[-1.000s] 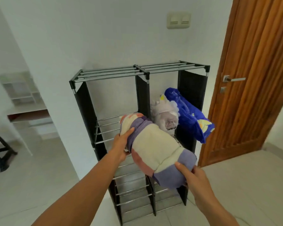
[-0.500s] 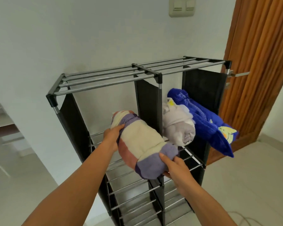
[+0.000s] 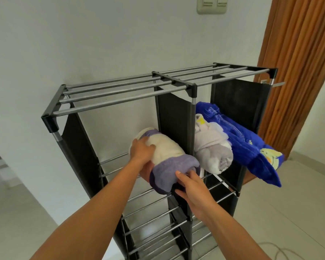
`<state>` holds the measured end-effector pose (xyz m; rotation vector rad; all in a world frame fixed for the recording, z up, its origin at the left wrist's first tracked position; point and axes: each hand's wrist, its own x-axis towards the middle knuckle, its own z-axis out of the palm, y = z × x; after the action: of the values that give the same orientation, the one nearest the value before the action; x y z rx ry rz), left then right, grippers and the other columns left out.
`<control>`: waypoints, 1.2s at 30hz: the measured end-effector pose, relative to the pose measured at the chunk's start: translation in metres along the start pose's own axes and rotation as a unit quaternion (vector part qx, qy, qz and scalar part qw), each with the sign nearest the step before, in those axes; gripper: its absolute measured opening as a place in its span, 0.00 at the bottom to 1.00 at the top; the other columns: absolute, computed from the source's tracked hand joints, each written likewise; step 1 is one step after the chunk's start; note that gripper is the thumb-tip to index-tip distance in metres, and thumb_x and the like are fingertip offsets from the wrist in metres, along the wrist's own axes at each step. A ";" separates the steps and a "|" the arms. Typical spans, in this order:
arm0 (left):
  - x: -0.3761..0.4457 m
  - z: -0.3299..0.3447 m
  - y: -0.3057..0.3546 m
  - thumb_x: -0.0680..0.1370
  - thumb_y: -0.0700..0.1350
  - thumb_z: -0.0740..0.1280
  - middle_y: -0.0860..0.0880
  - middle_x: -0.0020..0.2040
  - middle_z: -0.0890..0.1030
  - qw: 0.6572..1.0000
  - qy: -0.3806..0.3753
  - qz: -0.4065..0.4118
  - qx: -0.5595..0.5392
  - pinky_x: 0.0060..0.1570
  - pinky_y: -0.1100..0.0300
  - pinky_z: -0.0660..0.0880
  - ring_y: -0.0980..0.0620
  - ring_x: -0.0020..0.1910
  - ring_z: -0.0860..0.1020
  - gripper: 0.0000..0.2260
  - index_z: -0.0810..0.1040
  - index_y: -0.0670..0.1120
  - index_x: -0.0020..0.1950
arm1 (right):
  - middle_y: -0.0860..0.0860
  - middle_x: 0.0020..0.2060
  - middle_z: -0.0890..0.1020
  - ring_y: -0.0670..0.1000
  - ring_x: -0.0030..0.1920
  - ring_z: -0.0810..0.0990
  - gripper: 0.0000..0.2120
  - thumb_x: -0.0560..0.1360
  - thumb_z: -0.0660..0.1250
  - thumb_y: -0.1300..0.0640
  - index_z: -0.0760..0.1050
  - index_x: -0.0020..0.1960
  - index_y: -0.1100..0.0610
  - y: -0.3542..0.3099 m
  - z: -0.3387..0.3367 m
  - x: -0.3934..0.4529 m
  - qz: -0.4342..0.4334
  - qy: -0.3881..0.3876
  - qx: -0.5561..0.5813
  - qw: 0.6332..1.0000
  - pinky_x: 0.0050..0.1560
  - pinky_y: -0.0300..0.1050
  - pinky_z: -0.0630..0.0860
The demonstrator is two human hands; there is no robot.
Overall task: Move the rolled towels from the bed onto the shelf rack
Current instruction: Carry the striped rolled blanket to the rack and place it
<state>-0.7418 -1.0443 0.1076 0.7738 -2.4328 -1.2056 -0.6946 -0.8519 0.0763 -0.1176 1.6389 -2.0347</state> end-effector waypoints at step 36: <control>-0.482 0.338 0.109 0.76 0.46 0.68 0.42 0.46 0.82 0.616 -0.670 0.374 0.181 0.41 0.62 0.70 0.49 0.44 0.78 0.10 0.80 0.42 0.54 | 0.54 0.43 0.79 0.50 0.39 0.77 0.07 0.76 0.63 0.64 0.73 0.54 0.59 0.167 -0.310 -0.484 -0.035 0.708 0.250 0.660 0.39 0.43 0.73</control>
<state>-0.5584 -0.4899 -0.0259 -1.6898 -3.3677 -0.9497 -0.3394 -0.3848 -0.0407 2.0997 1.5119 -2.6351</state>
